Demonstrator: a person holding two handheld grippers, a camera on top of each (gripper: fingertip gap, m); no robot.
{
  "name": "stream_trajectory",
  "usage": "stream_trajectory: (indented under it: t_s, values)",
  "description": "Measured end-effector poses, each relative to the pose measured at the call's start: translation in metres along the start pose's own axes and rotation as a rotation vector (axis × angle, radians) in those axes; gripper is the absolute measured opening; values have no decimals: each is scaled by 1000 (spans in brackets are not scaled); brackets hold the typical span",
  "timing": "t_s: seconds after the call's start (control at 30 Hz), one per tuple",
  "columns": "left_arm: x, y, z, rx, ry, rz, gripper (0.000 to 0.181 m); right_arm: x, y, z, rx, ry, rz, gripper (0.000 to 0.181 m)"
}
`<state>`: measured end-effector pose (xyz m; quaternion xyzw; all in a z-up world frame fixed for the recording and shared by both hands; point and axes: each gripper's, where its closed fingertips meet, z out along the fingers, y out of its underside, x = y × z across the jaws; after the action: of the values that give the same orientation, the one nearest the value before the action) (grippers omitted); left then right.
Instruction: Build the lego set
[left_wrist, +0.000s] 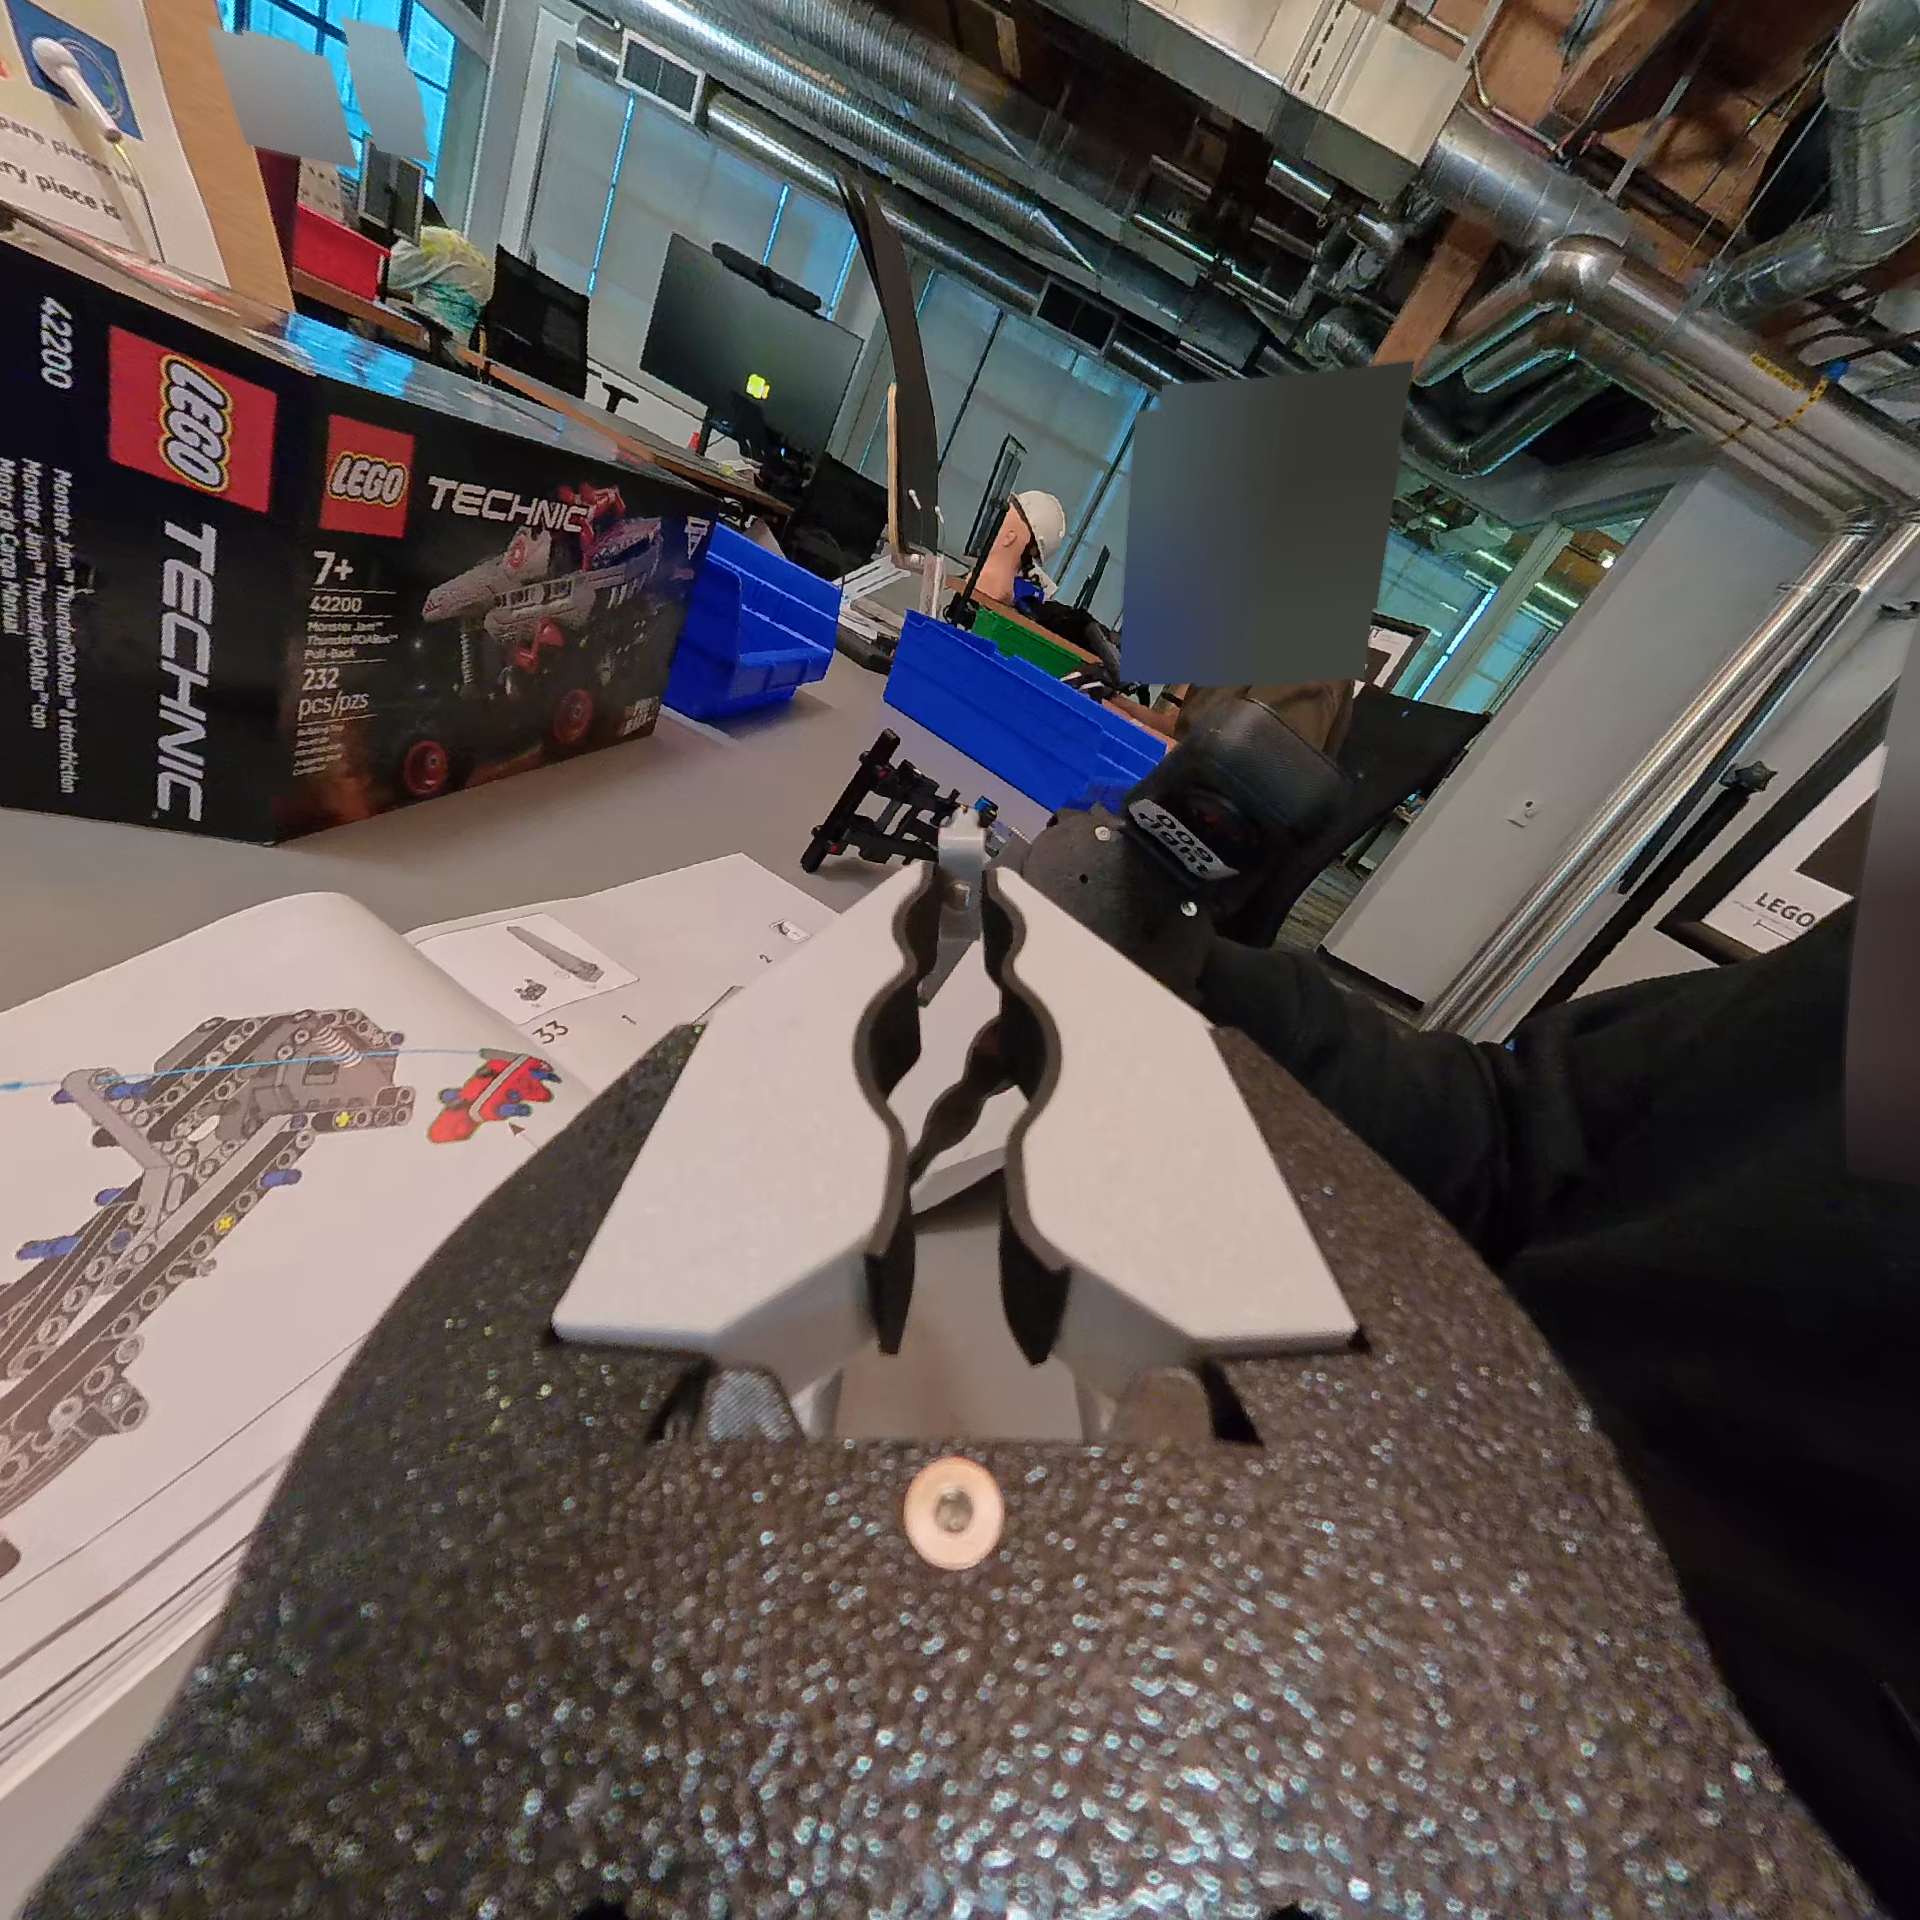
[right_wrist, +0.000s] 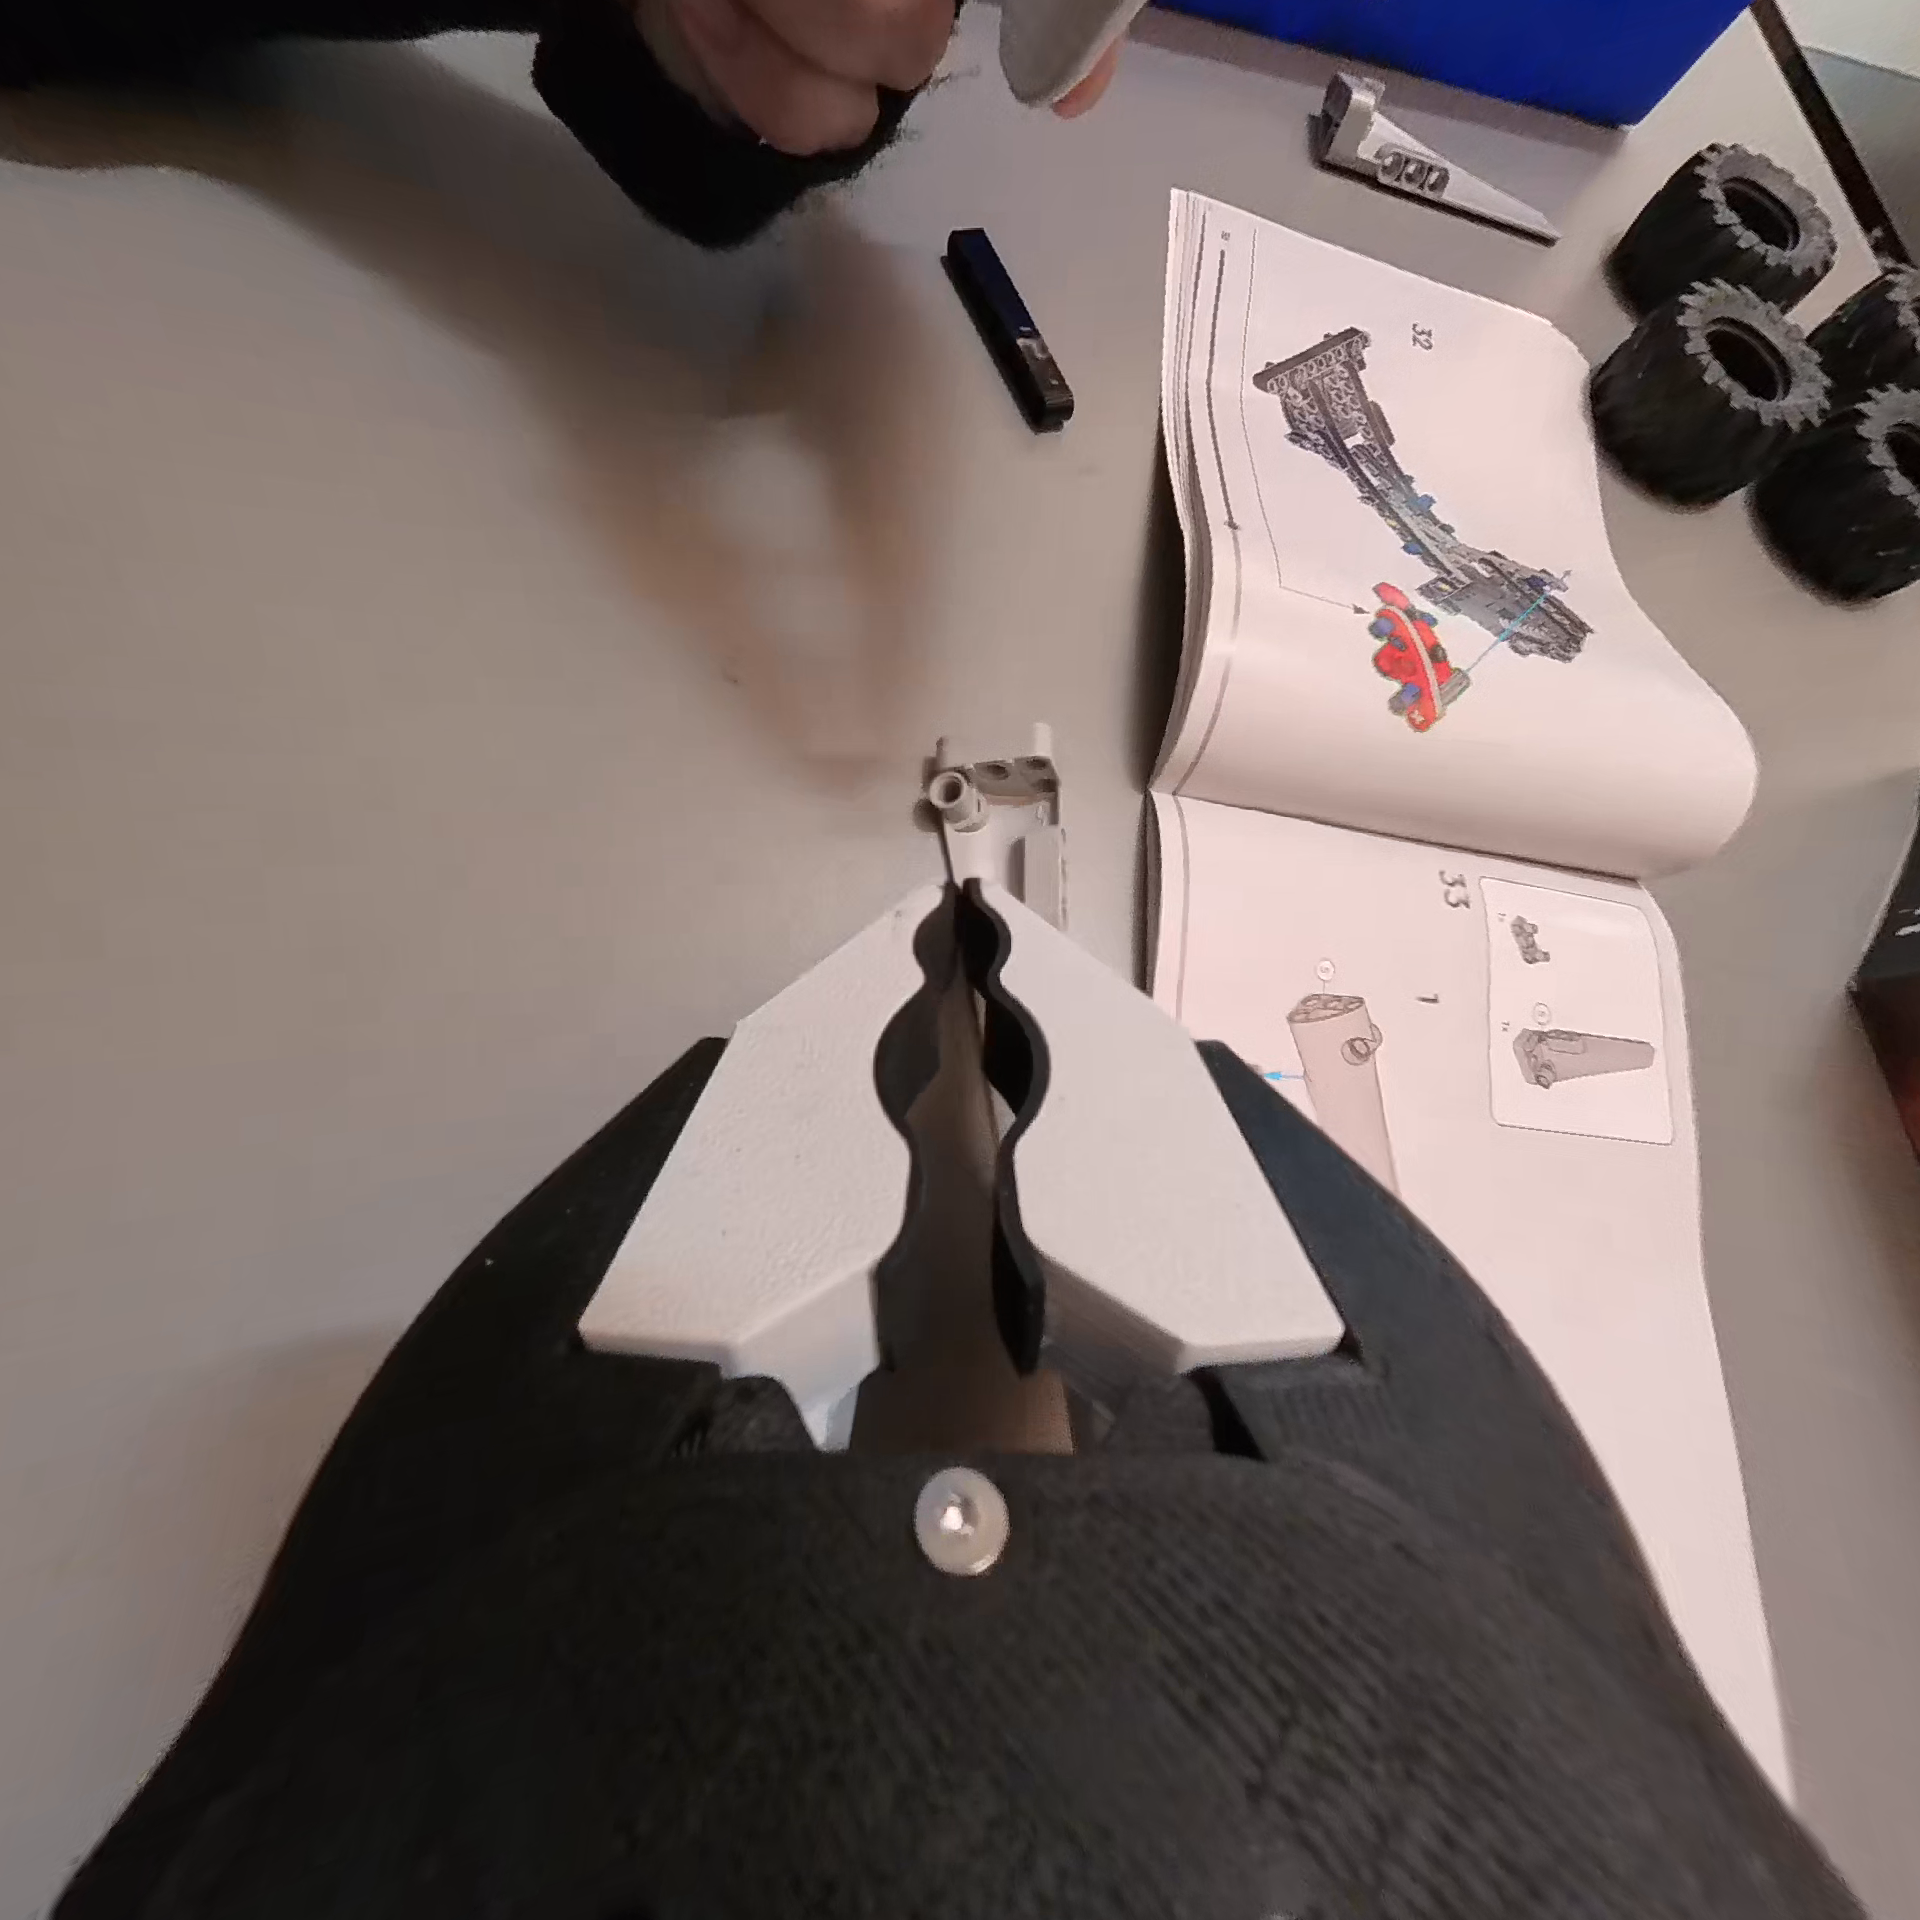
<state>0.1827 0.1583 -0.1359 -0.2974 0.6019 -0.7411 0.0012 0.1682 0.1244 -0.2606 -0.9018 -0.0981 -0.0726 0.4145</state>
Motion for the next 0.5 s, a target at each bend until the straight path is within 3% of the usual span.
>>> stream_trajectory:
  t_s: [0.1, 0.33, 0.43, 0.5]
  values:
    - [-2, -1, -1, 2, -11, 4, 4, 2, -1, -2, -15, 10, -8, 0]
    - [-2, 0, -1, -2, -12, 7, 4, -7, -31, -25, 209, -140, 161, 0]
    - [-1, 4, -1, -37, -5, 18, 5, 2, -14, -25, 77, -28, 49, 0]
    - [-1, 7, 0, -49, 2, 1, 5, 15, -9, -22, 26, 87, -2, 14]
